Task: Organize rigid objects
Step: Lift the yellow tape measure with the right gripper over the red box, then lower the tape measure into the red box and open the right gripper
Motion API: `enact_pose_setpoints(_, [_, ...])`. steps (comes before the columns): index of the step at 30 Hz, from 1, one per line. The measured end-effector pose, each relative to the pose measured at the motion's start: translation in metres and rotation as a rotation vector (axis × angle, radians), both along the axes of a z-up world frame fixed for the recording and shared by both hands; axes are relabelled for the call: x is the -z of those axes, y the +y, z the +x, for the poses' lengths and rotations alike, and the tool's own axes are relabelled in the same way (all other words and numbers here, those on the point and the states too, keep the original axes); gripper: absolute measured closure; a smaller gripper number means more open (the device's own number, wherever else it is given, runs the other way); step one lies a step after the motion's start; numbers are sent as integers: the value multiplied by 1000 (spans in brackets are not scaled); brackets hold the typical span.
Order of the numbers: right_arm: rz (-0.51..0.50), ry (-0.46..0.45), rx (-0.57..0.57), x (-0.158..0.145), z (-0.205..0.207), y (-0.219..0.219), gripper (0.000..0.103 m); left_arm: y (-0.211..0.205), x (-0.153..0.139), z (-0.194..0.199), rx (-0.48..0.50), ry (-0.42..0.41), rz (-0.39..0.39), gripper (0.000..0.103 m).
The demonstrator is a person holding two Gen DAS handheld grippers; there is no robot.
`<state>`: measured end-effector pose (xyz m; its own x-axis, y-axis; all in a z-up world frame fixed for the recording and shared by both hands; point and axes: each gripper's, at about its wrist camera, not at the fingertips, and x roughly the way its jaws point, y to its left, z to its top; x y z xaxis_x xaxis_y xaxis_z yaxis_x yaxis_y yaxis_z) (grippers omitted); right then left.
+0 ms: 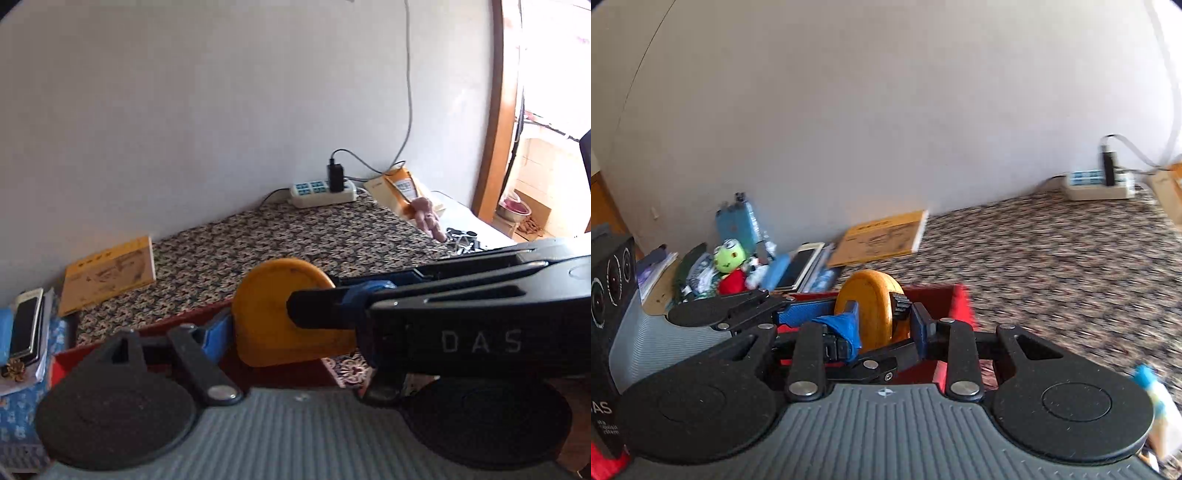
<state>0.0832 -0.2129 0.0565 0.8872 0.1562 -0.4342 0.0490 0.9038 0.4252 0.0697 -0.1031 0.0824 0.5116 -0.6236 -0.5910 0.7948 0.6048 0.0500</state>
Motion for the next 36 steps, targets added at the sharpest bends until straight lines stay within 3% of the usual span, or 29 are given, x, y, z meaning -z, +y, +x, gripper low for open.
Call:
enact_pose_setpoints(10, [71,129,-136,33,102,43,89,52,29,90,-116,110,103,42])
enact_pose_setpoints(19, [167,357,-227,84,171,57,89,63,80,150,-158,265,277,43])
enact_pose_setpoints(23, [254,455,-257,102,192,52,90,58,96,163,-180,296,353,43])
enact_pose_setpoints(30, [323,497,-261,117,203,47,90,72,102,190,-256,478,300,36])
enact_pose_setpoints(36, [377,540,-265,132,208,38,88,73,97,181,-280,412,280,35])
